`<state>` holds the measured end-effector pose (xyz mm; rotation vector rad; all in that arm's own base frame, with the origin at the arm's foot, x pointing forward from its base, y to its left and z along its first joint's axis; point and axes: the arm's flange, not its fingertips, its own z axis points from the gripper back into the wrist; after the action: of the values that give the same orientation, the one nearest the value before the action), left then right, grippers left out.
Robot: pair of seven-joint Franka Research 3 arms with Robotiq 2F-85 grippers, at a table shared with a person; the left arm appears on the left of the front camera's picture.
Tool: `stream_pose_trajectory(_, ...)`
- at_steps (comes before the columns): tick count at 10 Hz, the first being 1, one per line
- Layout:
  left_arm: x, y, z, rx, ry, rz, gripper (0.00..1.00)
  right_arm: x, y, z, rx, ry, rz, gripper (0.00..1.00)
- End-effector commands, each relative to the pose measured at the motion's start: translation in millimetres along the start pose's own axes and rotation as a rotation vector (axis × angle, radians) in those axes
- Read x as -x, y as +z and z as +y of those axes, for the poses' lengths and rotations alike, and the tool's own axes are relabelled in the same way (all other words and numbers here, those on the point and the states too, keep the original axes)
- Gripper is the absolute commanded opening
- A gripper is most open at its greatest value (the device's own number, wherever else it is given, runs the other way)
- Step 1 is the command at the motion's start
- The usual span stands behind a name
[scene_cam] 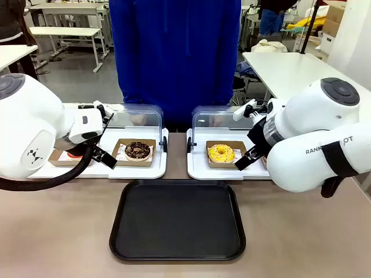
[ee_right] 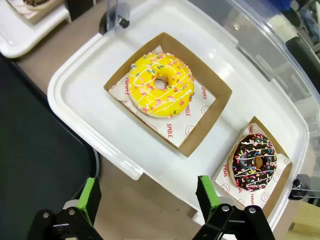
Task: Move the third donut from the left to the tray.
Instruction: Pick up the Paper togo box containing the Donut indicated by the person and place it on the Handle tray.
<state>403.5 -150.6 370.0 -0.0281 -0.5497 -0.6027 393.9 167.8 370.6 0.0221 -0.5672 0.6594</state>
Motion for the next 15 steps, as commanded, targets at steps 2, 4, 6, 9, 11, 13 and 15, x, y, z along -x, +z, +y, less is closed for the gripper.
stream_pose_trajectory(2, 0, 0, 0, 0.000, 0.000, 0.000, 1.00, 0, 0, 0, 0.000, 0.000, 0.000, 1.00)
stream_pose_trajectory(4, 0, 0, 0, 0.000, 0.000, 0.000, 1.00, 0, 0, 0, 0.000, 0.000, 0.000, 1.00)
stream_pose_trajectory(6, 0, 0, 0, 0.000, 0.000, 0.000, 1.00, 0, 0, 0, 0.000, 0.000, 0.000, 1.00)
stream_pose_trajectory(9, 0, 0, 0, 0.000, 0.000, 0.000, 1.00, 0, 0, 0, 0.000, 0.000, 0.000, 1.00)
stream_pose_trajectory(11, -9, 22, 19, 0.060, -0.008, -0.039, 1.00, -6, 27, -23, -0.030, -0.027, -0.025, 1.00)
stream_pose_trajectory(13, -22, 66, 60, 0.151, -0.005, -0.069, 1.00, -7, 79, -68, -0.062, -0.093, -0.098, 1.00)
stream_pose_trajectory(15, -20, 104, 114, 0.291, -0.046, -0.112, 1.00, 18, 127, -117, -0.171, -0.113, -0.185, 1.00)
